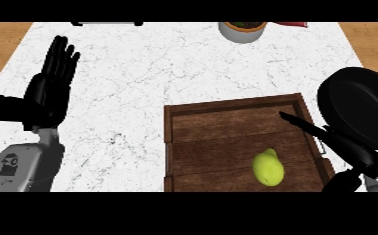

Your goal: Pick the pear from the tray and place it in the pot

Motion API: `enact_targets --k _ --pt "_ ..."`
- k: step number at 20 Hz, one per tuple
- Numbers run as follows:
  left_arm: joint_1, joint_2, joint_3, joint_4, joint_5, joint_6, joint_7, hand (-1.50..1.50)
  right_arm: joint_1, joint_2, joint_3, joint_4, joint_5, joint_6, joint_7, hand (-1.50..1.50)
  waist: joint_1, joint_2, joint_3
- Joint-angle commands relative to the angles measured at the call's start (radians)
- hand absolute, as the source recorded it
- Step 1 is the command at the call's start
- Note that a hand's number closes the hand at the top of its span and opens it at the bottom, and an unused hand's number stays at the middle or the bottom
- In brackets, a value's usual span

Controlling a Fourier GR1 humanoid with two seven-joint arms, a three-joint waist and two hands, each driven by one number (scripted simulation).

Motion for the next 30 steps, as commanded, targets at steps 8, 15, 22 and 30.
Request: enact_targets --k 8,15,22,30 --pt "-0.028 -0.027 0.031 0.040 -0.027 -0.039 -0.026 0.00 -0.044 0.174 0.076 0.002 0.186 -0.068 0.159 -1.50 0.000 0.001 0.000" --pt "-0.022 -0.035 0.051 -0.021 -0.032 -0.053 0.050 0.00 0.002 0.207 0.057 0.034 0.254 -0.068 0.063 -1.50 0.001 0.000 0.000" --pt "-0.006 -0.049 0.058 0.019 -0.050 -0.043 -0.009 0.00 -0.023 0.313 0.134 0.074 0.292 -0.087 0.089 -1.50 0.001 0.000 0.000" --pt "0.026 -0.033 0.073 -0.031 -0.026 -0.072 0.022 0.00 -0.057 0.310 0.169 0.113 0.381 -0.171 -0.133 1.50 0.007 -0.001 0.000"
